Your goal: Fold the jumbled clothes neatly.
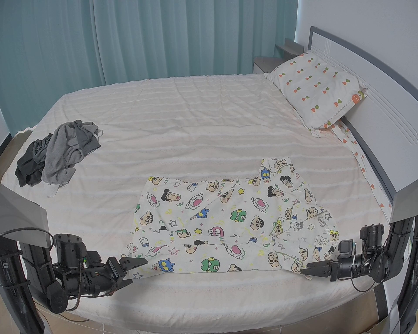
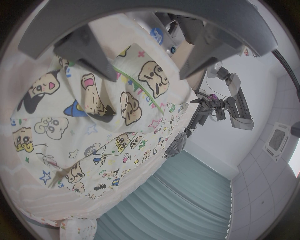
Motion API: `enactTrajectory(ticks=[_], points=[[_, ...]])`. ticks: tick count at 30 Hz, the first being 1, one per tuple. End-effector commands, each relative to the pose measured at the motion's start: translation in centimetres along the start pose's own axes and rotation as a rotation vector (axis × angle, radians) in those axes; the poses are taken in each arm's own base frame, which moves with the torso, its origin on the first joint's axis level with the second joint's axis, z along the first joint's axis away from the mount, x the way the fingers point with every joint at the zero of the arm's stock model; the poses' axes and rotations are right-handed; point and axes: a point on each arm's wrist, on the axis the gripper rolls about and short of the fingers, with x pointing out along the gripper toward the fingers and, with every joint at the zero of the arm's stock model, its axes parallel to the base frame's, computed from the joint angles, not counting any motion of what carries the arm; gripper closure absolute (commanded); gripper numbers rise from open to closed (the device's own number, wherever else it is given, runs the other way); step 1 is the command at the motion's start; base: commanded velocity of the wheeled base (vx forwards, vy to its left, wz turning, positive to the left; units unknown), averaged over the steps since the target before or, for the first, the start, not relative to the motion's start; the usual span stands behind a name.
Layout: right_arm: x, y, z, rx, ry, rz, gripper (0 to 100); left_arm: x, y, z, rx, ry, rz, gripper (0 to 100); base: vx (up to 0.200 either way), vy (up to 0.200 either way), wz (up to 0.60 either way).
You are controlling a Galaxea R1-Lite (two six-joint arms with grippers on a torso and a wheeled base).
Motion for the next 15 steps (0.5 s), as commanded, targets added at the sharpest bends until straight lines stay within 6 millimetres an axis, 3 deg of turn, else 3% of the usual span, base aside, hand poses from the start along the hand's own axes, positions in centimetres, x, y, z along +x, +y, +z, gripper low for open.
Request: enactTrajectory(ticks=[1,6,10,15], points=[[-0.6,0.4,0.0,-0.069,-0.044,-0.041,0,0.0,0.0,0.0,0.000,0.001,0.000,0,0.000,0.000,0.00],[-1.5,1.3,0.9,-0.165,-0.134,-0.051,0,0.0,0.0,0.0,0.000,0.001,0.000,0,0.000,0.000,0.00],[-2.4,3.0,3.5,-0.239,-0.214,-0.035,0,0.0,0.0,0.0,-0.001,0.000,0.001,0,0.000,0.000,0.00],[-0.6,5.4,4.0,-0.140,-0.182,0.080,0,0.0,0.0,0.0,0.000,0.001,0.000,0,0.000,0.000,0.00]])
